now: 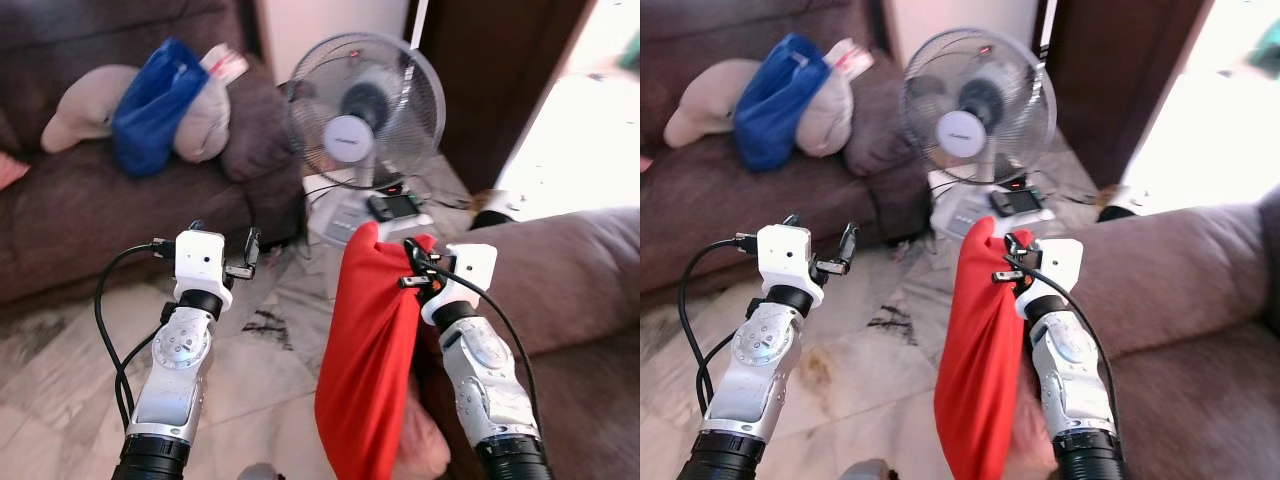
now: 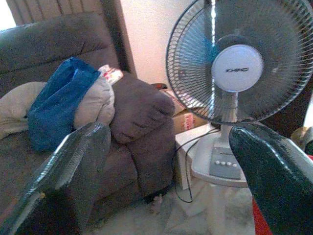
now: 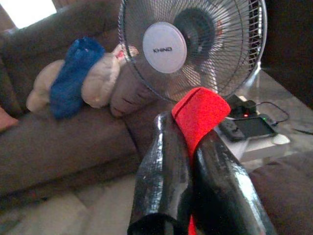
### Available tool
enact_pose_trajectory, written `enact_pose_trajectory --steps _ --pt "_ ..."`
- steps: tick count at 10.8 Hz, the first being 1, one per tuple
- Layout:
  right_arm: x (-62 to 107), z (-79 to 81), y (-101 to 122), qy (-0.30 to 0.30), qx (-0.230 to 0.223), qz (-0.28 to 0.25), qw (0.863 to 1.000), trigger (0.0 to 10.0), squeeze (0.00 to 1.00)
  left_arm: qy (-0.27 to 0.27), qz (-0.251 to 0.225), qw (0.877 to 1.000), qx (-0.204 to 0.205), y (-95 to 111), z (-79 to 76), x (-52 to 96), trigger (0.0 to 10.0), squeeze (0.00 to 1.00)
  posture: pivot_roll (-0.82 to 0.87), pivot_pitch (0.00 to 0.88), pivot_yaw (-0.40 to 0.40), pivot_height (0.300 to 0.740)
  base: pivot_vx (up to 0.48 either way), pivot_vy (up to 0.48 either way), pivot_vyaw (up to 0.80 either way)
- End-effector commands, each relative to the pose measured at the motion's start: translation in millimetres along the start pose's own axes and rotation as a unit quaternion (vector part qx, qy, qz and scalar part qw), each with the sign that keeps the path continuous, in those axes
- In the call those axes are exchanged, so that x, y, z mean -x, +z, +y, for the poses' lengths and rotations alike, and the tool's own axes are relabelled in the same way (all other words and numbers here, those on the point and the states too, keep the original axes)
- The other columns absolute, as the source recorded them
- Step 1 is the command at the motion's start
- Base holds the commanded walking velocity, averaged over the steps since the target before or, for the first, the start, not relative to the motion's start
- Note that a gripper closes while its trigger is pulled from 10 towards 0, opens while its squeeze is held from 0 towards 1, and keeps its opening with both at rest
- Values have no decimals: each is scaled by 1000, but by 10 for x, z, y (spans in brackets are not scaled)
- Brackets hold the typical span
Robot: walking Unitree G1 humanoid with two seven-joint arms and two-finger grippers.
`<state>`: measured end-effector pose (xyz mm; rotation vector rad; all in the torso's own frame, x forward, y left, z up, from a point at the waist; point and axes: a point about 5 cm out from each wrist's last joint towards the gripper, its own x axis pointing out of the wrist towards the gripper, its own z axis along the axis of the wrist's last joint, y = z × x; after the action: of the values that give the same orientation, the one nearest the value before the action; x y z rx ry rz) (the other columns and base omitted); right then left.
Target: Move the pillow to the sofa from floor
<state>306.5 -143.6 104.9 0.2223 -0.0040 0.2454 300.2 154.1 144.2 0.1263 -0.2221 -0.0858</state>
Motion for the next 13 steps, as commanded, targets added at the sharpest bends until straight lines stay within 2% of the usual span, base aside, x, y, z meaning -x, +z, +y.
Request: enact_pose_trajectory --steps 1,2,3,4,5,6,9,10,11,12,13 --pt "-124 239 451 79 -14 -94 992 10000 0 -3 -2 1000 -12 34 20 -30 10000 0 66 0 17 740 0 0 0" --pt "-104 499 549 178 -29 -95 979 10000 0 0 -2 1000 -15 35 38 -40 10000 0 65 0 19 740 0 0 0" --pt "-55 753 677 261 -48 -108 958 10000 0 1 -3 1000 -18 39 49 -54 10000 0 65 0 21 740 0 0 0" --pt "-30 864 747 293 -65 -117 947 10000 0 2 -4 1000 -19 43 53 -63 10000 0 67 0 20 740 0 0 0" --pt "29 1042 855 347 -74 -129 926 10000 0 5 -5 1000 -21 52 63 -78 10000 0 68 0 21 740 0 0 0" --pt "65 1092 908 371 -75 -132 916 10000 0 6 -6 1000 -23 54 68 -81 10000 0 70 0 21 740 0 0 0" --pt "268 1159 1034 463 -124 -125 869 10000 0 17 -7 999 -27 51 109 -92 10000 0 67 0 19 740 0 0 0" --pt "289 1183 1042 472 -127 -123 864 10000 0 18 -6 999 -28 50 114 -94 10000 0 65 0 19 740 0 0 0" --pt "349 1284 1064 502 -127 -123 847 10000 0 21 -5 999 -29 47 125 -96 10000 0 67 0 17 740 0 0 0" --pt "369 1314 1057 513 -118 -120 842 10000 0 22 -5 999 -30 49 126 -101 10000 0 70 0 16 740 0 0 0" --pt "326 1247 1020 491 -108 -116 856 10000 0 21 -6 999 -28 54 117 -104 10000 0 69 0 16 740 0 0 0"
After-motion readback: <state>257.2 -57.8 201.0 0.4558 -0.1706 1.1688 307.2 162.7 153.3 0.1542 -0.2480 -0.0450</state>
